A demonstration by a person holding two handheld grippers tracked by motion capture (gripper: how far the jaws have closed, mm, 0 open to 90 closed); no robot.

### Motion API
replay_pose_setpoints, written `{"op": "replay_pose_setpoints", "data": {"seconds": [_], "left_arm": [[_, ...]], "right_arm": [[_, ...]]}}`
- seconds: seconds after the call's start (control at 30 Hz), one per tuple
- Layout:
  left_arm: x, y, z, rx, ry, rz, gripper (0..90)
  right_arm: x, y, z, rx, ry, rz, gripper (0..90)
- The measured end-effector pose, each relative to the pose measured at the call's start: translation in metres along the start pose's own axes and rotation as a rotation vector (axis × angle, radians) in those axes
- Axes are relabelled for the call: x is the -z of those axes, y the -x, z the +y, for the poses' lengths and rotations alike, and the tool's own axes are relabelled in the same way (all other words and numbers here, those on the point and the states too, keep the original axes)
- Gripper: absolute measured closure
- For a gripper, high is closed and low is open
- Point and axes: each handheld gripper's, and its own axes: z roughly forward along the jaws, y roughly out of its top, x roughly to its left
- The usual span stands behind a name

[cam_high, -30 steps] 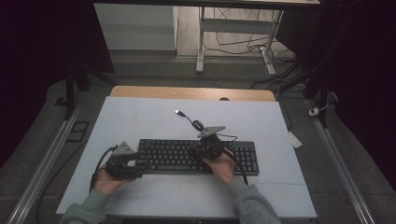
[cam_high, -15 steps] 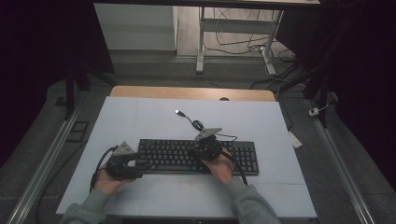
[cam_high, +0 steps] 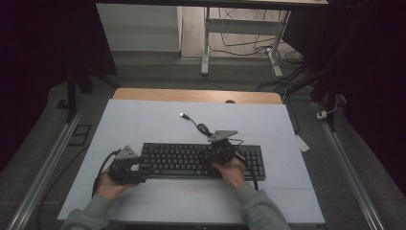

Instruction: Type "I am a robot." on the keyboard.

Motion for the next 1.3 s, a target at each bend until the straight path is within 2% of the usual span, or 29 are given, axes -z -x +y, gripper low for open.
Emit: {"op": "replay_pose_setpoints", "data": {"seconds": [0.23, 0.47, 0.67, 0.93, 1.13, 1.3], "left_arm": [[-0.001, 0.0, 0.0, 0.002, -0.003, 0.003, 34.1], [-0.001, -0.001, -0.001, 0.007, -0.004, 0.005, 34.1], [-0.001, -0.003, -0.001, 0.011, -0.002, 0.008, 34.1], [-0.001, -0.006, -0.001, 0.021, 0.004, 0.017, 34.1], [-0.001, -0.008, 0.002, 0.028, 0.011, 0.026, 34.1], [-0.002, -0.011, 0.003, 0.035, 0.016, 0.036, 34.1]], "right_arm": [[0.019, 0.003, -0.009, -0.006, 0.014, -0.014, 89.5], [0.038, 0.006, -0.019, -0.027, 0.042, -0.033, 67.9], [0.054, 0.007, -0.029, -0.028, 0.055, -0.055, 58.9], [0.07, 0.01, -0.042, -0.027, 0.065, -0.066, 55.1], [0.07, 0.008, -0.042, -0.017, 0.064, -0.075, 54.3], [0.068, 0.008, -0.042, -0.019, 0.071, -0.064, 54.2]]}}
